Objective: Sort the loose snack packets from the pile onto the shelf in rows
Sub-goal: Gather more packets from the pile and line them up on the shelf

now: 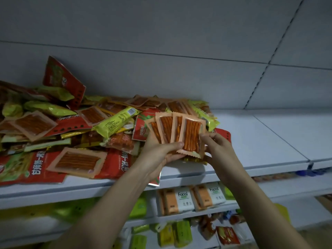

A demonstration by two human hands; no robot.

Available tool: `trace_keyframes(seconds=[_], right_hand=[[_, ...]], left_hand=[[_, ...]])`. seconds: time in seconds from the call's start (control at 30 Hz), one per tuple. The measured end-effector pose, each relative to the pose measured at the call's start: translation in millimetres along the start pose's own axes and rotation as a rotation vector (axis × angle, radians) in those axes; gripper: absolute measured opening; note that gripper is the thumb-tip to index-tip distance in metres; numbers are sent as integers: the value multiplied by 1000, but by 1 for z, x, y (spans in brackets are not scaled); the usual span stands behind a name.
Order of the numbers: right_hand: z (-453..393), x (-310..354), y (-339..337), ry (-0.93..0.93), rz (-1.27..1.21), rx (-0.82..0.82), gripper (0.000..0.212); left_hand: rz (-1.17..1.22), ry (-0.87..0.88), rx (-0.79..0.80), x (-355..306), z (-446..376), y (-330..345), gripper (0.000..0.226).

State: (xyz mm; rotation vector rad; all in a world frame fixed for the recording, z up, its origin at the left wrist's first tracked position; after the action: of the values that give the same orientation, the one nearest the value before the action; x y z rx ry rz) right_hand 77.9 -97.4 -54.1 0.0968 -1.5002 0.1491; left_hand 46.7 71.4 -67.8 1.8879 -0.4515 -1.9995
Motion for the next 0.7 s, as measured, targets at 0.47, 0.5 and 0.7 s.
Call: trace_keyframes(seconds=[0.47,0.5,0.7], right_hand=[[45,3,-159,-53,7,-145,19],[47,2,-180,-46,8,-170,18],[70,3,-303,-39,29,-194,15]], left_hand=[[-91,-106,269,63,-30,156,57],[-101,-113,290,72,-34,174,57],[-109,-158,352,130,-41,281,62]])
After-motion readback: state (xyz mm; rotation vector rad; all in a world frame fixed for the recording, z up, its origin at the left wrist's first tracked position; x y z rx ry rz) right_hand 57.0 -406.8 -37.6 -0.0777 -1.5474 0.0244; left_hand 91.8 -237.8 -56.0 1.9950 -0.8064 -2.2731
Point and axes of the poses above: each hand's wrist, its own z-axis away from the middle knuckle, its own y-axis out of the palm, x = y × z, the point moved 4 cm from there along -z, towards the middle knuckle, and after that the axes turned 4 degrees about x, right-handed, at the moved point
